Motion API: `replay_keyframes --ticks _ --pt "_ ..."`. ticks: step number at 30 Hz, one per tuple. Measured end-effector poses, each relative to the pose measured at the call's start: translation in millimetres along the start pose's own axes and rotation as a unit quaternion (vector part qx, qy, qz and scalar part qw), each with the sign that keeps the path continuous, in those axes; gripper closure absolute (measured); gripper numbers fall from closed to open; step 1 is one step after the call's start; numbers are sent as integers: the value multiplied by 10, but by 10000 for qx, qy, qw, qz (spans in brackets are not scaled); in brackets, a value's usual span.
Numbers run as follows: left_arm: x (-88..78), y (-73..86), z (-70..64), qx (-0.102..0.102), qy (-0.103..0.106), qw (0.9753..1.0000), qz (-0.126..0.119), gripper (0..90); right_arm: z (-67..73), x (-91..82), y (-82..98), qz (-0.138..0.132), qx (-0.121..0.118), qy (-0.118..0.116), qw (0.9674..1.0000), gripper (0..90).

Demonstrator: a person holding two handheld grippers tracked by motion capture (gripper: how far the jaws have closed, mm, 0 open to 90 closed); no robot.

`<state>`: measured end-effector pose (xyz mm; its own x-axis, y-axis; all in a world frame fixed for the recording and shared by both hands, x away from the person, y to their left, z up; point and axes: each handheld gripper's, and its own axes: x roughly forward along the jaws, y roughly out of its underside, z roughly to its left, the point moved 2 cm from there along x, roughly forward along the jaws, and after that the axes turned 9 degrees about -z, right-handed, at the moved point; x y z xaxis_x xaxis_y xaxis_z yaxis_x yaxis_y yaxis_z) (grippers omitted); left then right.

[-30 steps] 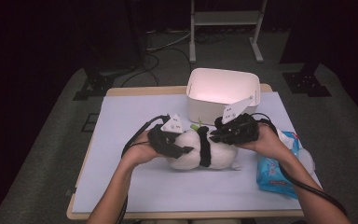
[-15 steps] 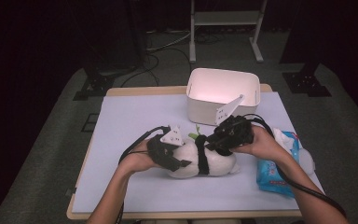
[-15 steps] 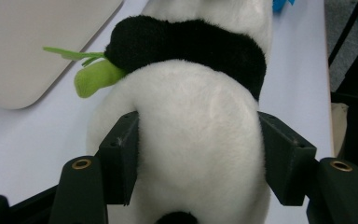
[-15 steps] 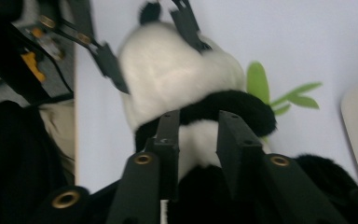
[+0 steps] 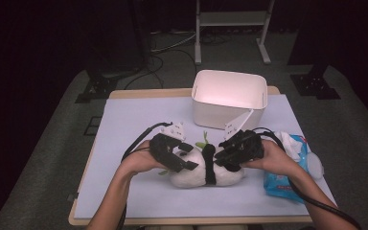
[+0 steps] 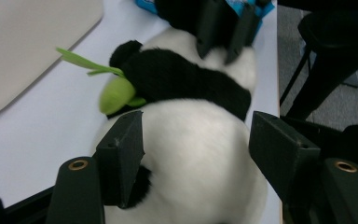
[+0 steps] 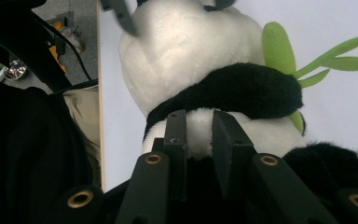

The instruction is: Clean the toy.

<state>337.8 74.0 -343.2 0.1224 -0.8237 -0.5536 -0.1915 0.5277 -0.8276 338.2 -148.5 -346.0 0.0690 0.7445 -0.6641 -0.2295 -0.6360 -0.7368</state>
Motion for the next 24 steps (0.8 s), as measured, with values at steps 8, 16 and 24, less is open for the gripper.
replay_keyframes --ticks 8,16,24 --pt "75 -71 99 -124 -72 9999 75 444 90 -6 27 17 -133 8 9999 734" --pt "115 -101 182 -154 -262 9993 202 505 156 -4 48 48 -215 2 9998 718" --pt "247 -106 217 2 -274 9989 383 693 192 -5 40 122 -249 -2 9996 698"
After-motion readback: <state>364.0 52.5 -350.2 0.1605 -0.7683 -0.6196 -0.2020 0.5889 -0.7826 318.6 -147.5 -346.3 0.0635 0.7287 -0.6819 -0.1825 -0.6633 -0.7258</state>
